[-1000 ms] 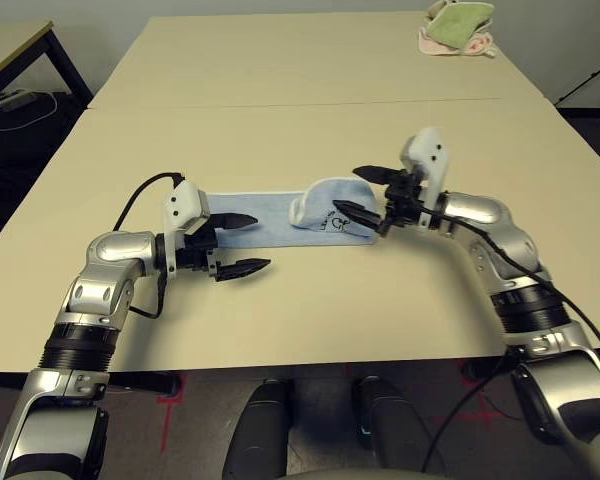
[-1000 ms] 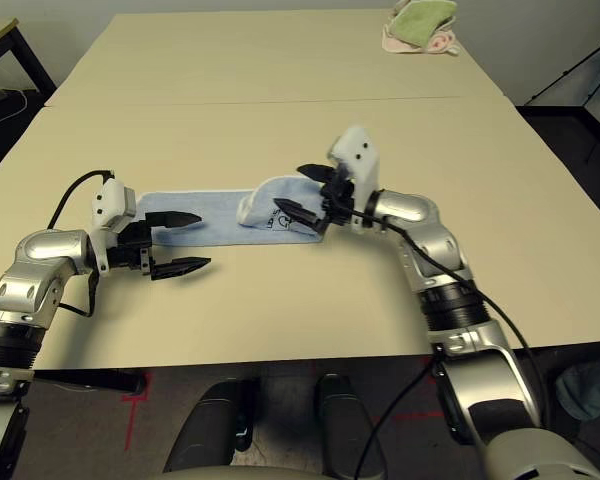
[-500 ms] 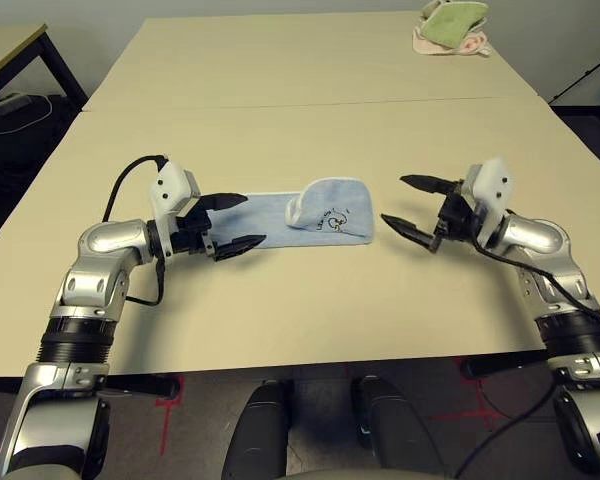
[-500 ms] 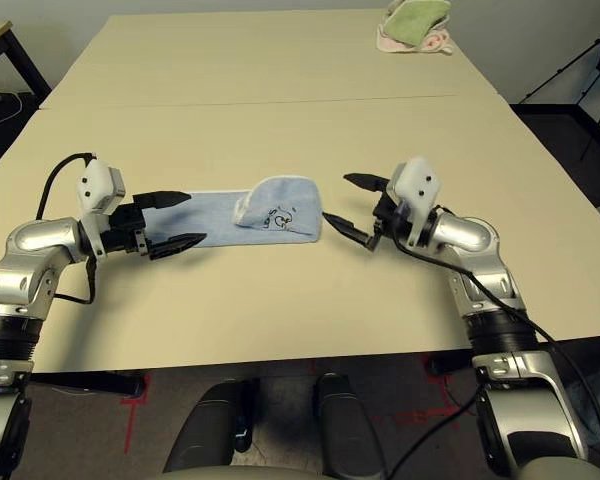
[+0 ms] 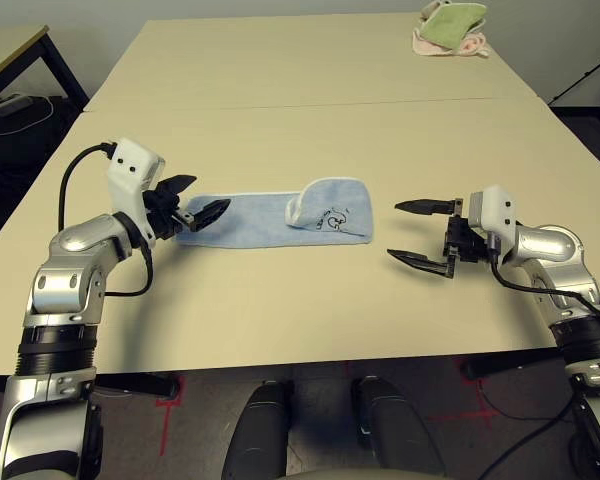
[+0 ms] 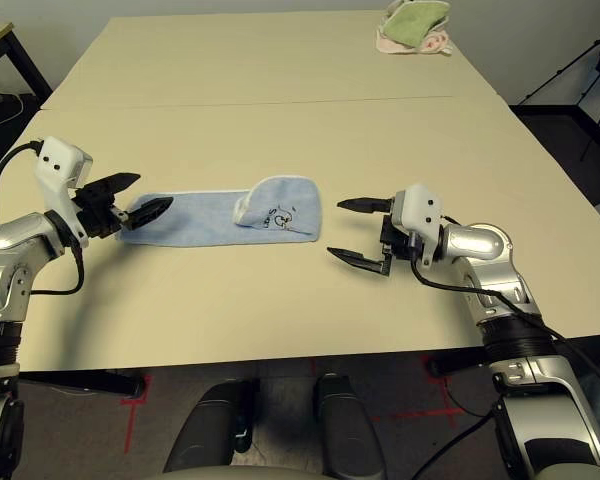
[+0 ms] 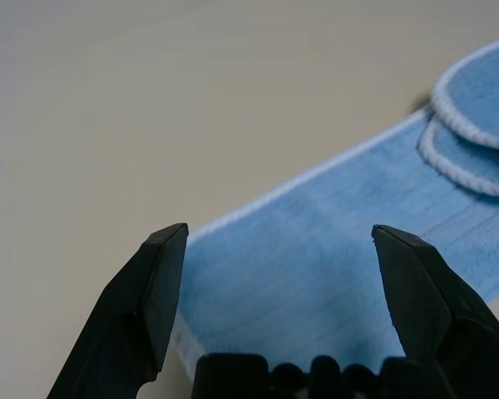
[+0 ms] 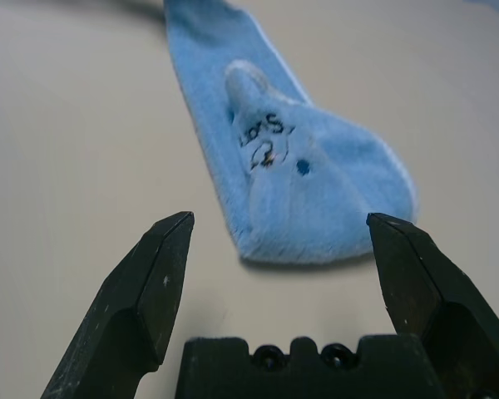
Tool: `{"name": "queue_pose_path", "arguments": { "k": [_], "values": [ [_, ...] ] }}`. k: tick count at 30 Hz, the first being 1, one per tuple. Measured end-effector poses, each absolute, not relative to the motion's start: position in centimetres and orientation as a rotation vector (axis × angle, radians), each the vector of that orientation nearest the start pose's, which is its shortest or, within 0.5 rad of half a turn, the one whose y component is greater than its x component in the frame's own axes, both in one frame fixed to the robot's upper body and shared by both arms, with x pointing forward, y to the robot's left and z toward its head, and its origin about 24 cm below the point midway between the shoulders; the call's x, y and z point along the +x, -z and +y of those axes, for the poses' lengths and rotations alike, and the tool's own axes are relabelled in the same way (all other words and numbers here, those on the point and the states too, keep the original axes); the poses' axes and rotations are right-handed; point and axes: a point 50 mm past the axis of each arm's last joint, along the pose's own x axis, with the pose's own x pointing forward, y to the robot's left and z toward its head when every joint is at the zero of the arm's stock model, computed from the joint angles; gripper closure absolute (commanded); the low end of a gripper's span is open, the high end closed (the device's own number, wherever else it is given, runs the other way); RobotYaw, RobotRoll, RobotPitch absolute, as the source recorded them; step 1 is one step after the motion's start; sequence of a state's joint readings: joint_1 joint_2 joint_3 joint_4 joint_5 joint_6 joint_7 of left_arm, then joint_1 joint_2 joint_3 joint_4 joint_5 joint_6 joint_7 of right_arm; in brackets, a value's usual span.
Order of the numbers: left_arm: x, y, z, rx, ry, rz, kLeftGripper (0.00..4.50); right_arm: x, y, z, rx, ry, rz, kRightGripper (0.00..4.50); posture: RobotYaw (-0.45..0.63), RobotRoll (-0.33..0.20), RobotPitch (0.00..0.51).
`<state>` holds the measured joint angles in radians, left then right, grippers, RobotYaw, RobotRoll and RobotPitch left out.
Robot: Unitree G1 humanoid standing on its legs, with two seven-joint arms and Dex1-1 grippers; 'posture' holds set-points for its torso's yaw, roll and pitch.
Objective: Fold the towel and set it aside.
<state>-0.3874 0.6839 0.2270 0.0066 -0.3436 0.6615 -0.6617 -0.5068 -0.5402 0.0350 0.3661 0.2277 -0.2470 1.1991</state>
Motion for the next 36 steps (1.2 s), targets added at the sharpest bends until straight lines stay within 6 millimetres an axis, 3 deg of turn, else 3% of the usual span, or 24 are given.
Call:
{"name": "queue_pose_path", "arguments": {
  "k": [5, 16, 26, 36],
  "values": [
    [28.9, -15.5, 27.7, 0.014, 0.311, 0.369, 0.00, 31.3, -13.3, -18.7, -0.506, -1.173, -0.167, 0.02, 0.14, 0.000, 0.112],
    [28.0, -14.5, 28.9, -0.101, 0.242, 0.507, 0.00, 31.4, -13.1, -17.9, -0.506, -1.174, -0.184, 0.02, 0.13, 0.000, 0.107],
    [27.3, -14.2, 28.3, -0.267, 0.361, 0.571, 0.00, 31.4, -13.1, -17.8, -0.512, -1.166, -0.190, 0.02, 0.13, 0.000, 0.109],
    [27.9, -13.4, 28.2, -0.446, 0.406, 0.589, 0.00, 31.5, -13.1, -17.9, -0.515, -1.151, -0.190, 0.02, 0.11, 0.000, 0.109]
  ]
}}
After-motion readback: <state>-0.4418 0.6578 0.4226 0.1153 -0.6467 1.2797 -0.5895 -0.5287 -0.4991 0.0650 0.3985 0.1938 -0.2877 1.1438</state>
